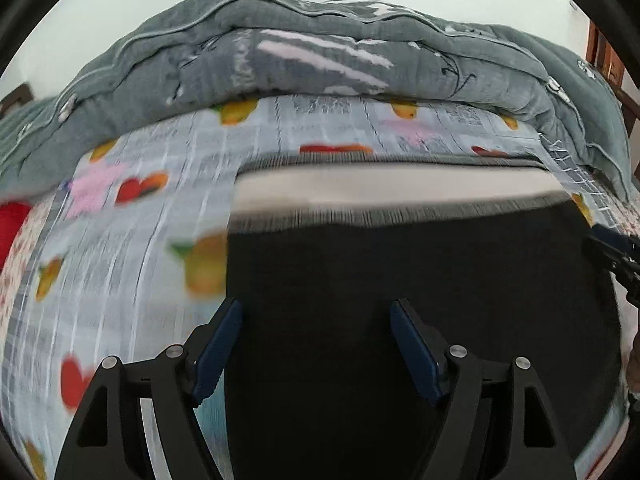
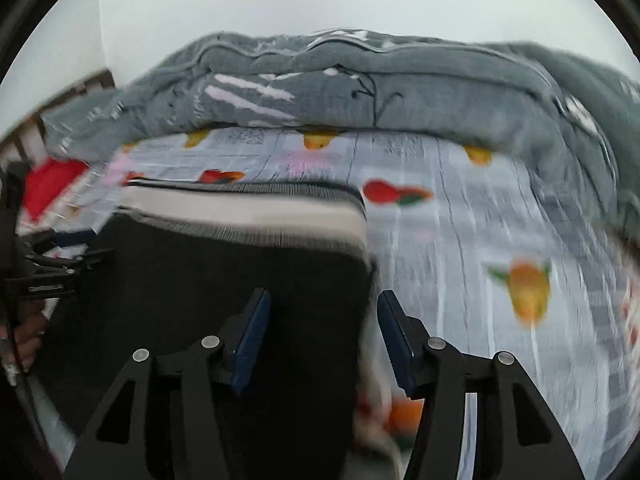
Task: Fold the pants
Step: 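Lay the folded trousers flat on the sheet and open both grippers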
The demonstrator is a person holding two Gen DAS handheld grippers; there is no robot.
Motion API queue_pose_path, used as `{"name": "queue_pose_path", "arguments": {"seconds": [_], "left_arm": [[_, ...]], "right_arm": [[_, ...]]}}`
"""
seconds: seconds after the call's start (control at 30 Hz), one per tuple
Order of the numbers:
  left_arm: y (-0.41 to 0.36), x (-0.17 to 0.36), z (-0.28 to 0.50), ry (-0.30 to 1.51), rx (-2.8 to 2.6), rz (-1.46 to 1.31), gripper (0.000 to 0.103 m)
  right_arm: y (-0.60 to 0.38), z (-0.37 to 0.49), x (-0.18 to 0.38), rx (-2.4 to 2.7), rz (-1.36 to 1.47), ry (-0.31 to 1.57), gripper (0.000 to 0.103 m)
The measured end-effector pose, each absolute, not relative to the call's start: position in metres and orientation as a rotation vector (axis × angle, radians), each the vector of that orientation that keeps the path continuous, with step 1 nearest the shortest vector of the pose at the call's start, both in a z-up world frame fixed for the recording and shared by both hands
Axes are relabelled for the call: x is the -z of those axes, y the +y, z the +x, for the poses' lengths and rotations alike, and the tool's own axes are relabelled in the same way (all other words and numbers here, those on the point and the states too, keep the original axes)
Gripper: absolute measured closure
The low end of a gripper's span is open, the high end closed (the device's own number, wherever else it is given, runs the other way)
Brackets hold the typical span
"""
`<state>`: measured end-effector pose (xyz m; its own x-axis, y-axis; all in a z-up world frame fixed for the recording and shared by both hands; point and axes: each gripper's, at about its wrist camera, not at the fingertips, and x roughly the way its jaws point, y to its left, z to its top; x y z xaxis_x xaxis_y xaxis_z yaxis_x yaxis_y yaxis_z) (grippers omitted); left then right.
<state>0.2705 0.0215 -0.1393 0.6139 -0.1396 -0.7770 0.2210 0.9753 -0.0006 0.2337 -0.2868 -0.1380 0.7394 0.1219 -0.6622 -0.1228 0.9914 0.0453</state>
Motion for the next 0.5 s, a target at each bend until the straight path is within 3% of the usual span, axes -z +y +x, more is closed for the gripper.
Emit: {"name": "queue_pose_path", "arguments": {"seconds": [0.13, 0.5], "left_arm": [[0.029, 0.143, 0.223, 0.879, 0.207, 0.016, 0.029], [0.047, 0.155, 0.109, 0.838, 0.16, 0.005, 0.027]], "right_arm": [[-0.302, 0.185, 0.144, -0.139, 0.096, 0.733, 0.051], [-0.274, 0.104, 0.161, -0.056, -0.034, 0.795, 0.054]]}}
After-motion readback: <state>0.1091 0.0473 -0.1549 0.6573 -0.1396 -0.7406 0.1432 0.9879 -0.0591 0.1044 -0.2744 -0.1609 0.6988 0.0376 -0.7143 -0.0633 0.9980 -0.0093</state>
